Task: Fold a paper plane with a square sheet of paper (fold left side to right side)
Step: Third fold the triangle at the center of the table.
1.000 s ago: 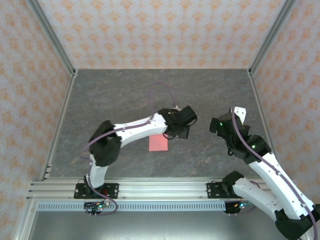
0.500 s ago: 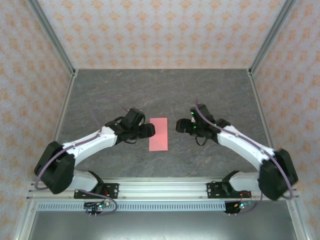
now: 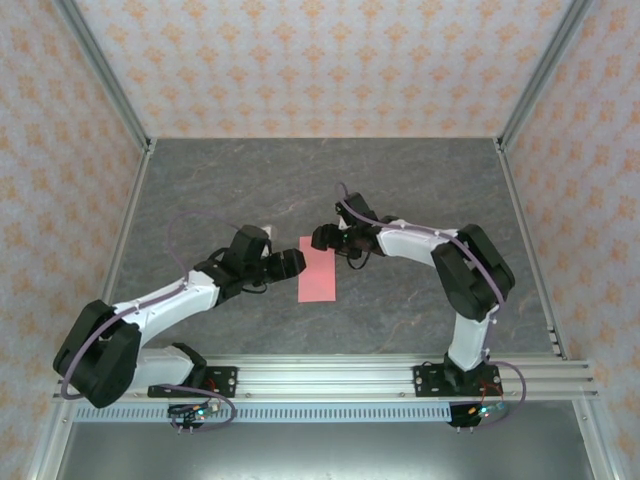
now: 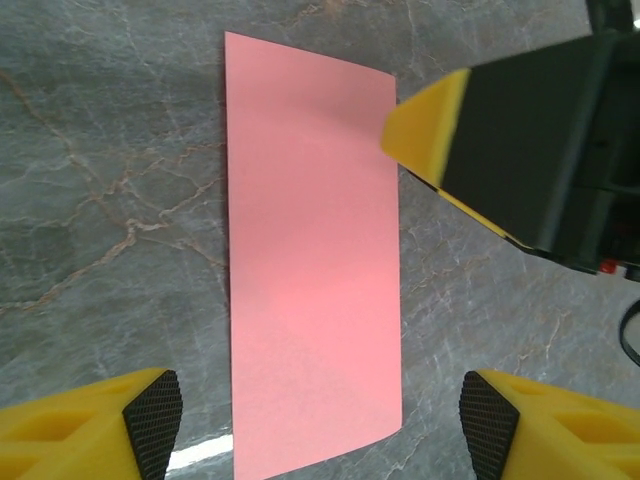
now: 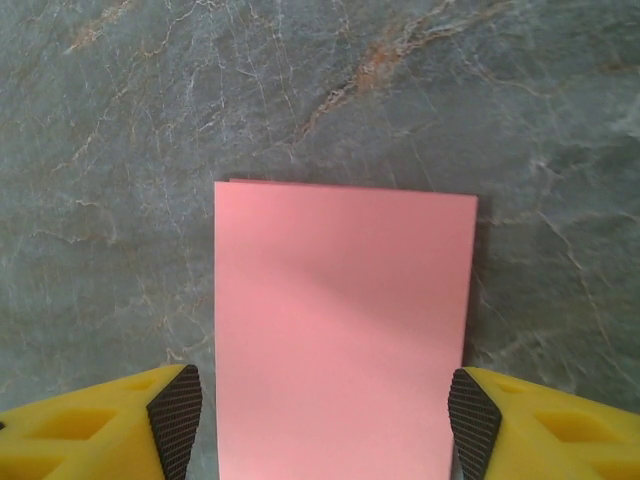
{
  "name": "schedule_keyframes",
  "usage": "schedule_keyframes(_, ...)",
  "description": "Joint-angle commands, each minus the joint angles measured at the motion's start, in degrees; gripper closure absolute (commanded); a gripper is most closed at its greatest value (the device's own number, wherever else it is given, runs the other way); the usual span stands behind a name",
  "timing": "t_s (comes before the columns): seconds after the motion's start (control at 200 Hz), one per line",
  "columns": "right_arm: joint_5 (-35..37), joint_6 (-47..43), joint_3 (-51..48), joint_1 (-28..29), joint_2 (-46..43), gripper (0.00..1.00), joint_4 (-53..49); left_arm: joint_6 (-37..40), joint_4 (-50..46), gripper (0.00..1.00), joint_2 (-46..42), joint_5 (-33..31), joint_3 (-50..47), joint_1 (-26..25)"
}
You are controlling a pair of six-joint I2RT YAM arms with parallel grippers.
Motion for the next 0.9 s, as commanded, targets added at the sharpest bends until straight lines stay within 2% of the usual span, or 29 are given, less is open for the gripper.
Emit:
schedule_keyframes(0.0, -0.6, -0.5, 2.4, 0.1, 1.9, 0.32, 1.4, -0.7, 2.8, 0.25, 1.5, 1.6, 0.4, 0.5)
schedule_keyframes(0.41, 2.1, -3.5, 4.3, 0.0, 5.6, 0.33, -3.6, -1.6, 5.4, 0.31, 9.1, 4.4, 2.3, 0.5)
schedule_keyframes(0.711, 2.6, -4.4, 2.9, 0.0, 5.1, 0.35, -5.0, -3.1, 8.4, 0.37, 15.3, 8.0, 4.4, 0.5)
schedule_keyframes(0.891, 2.3, -4.2, 2.9, 0.0, 4.8, 0.35, -5.0, -3.4, 8.7, 0.38, 17.2, 7.8, 4.8, 0.5)
